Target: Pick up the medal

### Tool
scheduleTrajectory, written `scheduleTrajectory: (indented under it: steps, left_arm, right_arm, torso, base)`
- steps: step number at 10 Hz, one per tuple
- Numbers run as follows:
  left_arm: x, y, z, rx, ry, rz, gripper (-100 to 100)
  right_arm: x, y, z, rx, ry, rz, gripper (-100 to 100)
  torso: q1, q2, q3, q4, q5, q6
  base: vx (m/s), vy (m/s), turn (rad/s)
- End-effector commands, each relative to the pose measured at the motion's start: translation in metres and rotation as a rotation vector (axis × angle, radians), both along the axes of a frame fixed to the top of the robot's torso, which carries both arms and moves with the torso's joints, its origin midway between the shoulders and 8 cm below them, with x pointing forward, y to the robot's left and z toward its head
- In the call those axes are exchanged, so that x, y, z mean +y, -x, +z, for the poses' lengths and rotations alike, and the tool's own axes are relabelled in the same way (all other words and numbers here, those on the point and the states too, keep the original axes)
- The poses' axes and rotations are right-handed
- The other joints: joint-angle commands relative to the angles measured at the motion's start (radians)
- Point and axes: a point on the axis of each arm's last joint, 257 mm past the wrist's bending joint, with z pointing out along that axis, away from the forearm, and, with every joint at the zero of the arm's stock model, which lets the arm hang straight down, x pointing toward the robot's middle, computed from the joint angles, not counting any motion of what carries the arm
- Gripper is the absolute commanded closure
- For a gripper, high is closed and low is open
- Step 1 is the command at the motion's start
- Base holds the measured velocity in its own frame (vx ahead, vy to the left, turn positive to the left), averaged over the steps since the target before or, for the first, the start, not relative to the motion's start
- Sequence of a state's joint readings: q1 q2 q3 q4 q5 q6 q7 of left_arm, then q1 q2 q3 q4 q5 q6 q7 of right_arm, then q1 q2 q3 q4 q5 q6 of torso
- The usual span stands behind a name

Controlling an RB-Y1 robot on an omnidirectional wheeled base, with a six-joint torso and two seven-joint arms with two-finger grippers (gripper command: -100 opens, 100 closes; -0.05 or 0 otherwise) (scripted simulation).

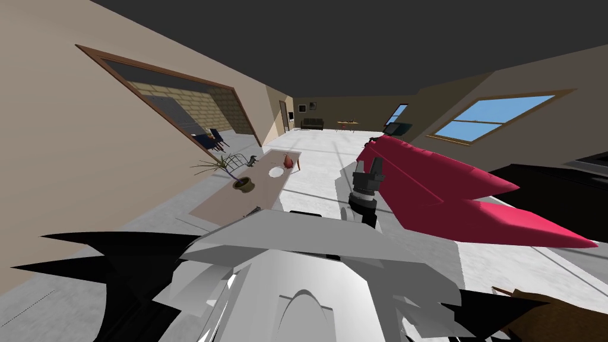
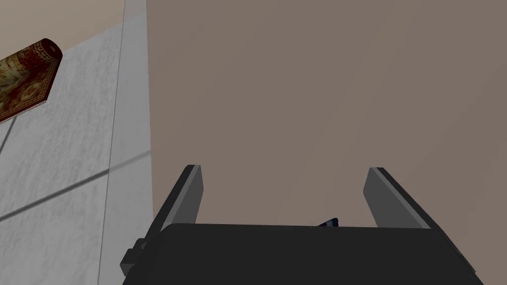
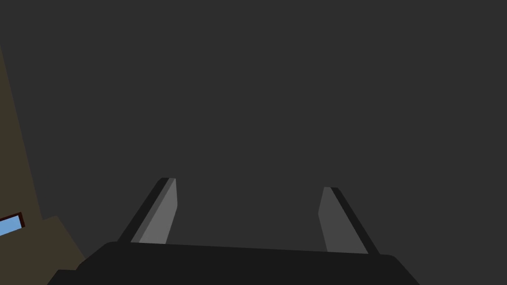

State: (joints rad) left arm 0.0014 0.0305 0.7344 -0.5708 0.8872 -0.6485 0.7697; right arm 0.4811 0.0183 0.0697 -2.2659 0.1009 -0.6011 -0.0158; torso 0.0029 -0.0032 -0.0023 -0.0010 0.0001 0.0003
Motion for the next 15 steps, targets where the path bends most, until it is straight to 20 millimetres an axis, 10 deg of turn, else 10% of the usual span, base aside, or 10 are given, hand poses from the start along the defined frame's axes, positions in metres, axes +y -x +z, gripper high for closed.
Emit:
scheduleTrajectory:
  steps: [1,5,6,7,14,15]
  left_arm:
    - [-0.012,0.008,-0.008,-0.006,0.033,0.028,-100]
    - [-0.038,0.016,-0.026,-0.004,0.09,0.056,-100]
    - [-0.039,0.016,-0.026,-0.005,0.091,0.059,0]
    - [-0.042,0.03,-0.029,-0.006,0.091,0.078,-100]
    - [-0.047,0.061,-0.034,-0.007,0.086,0.117,-100]
    - [-0.047,0.062,-0.034,-0.009,0.085,0.119,100]
  right_arm:
    - [0.0,0.0,0.0,0.0,0.0,0.0,0]
    - [0.0,0.0,0.0,0.0,0.0,0.0,0]
    - [0.0,0.0,0.0,0.0,0.0,0.0,0]
    - [0.0,0.0,0.0,0.0,0.0,0.0,0]
    - [0.0,0.0,0.0,0.0,0.0,0.0,0]
    - [0.0,0.0,0.0,0.0,0.0,0.0,0]
  torso:
    - [0.0,0.0,0.0,0.0,0.0,0.0]
    - [0.0,0.002,0.001,0.0,0.0,0.0]
    - [0.0,0.002,0.001,0.001,0.0,0.0]
    - [0.0,0.003,0.002,0.001,0.0,0.0]
    - [0.003,0.002,0.001,0.0,0.0,0.0]
    - [0.001,0.002,0.001,0.001,0.0,0.0]
  base:
    - [0.048,0.004,0.038]
    - [0.021,0.0,0.018]
    - [0.0,0.0,0.0]
    - [0.03,0.051,-0.145]
    - [0.024,0.058,-0.07]
    - [0.0,0.0,0.0]
